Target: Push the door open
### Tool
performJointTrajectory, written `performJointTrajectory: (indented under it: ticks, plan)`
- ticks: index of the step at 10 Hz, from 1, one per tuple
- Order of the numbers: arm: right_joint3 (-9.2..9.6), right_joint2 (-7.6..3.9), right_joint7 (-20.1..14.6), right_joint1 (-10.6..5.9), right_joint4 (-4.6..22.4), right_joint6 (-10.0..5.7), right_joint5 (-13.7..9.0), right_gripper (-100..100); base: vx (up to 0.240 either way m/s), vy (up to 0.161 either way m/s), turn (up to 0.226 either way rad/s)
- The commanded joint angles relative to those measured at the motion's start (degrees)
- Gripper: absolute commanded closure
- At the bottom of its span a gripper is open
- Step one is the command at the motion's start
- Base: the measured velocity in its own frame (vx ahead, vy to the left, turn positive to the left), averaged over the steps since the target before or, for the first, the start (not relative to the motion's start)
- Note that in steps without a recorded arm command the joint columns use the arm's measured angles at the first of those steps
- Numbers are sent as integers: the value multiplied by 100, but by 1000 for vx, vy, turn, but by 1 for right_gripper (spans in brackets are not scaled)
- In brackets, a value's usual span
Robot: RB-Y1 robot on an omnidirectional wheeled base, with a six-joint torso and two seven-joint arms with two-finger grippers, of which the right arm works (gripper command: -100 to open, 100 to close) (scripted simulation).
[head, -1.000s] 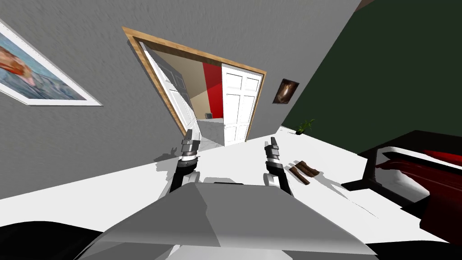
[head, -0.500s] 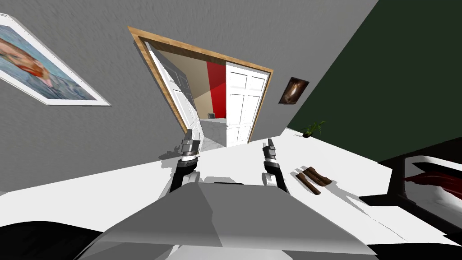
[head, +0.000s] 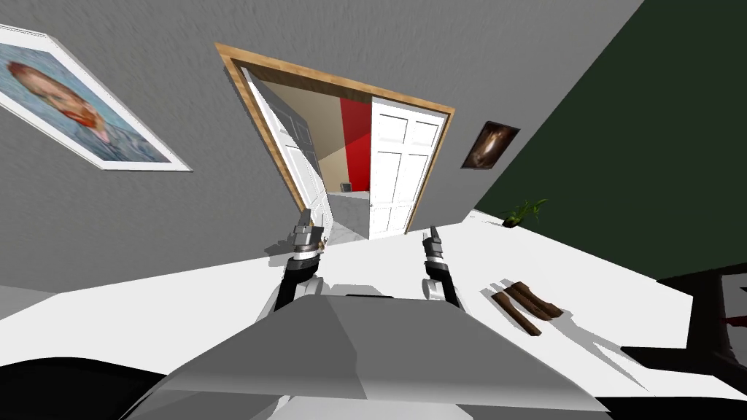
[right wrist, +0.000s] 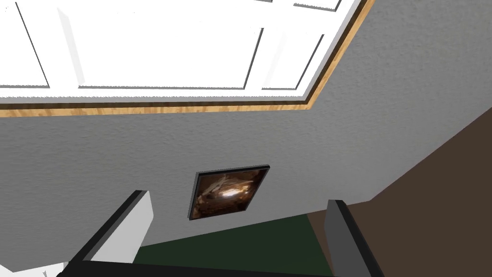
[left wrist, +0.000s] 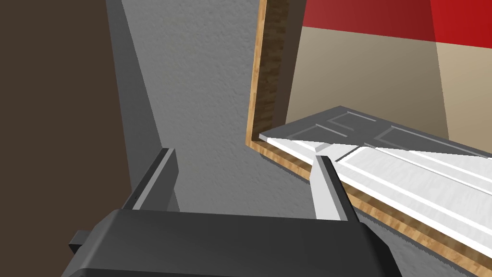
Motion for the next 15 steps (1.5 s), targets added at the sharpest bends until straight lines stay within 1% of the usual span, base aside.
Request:
performJointTrajectory:
  ticks: [1,9,15]
  plan:
    - [9,-11,-7,-95,267,-87,-10,-100,92,16,97]
    - [-15,-140,-95,-579,1475,-398,-110,-100,103,12,107]
    - [-34,-218,-165,-957,2464,-641,-188,-100,112,9,110]
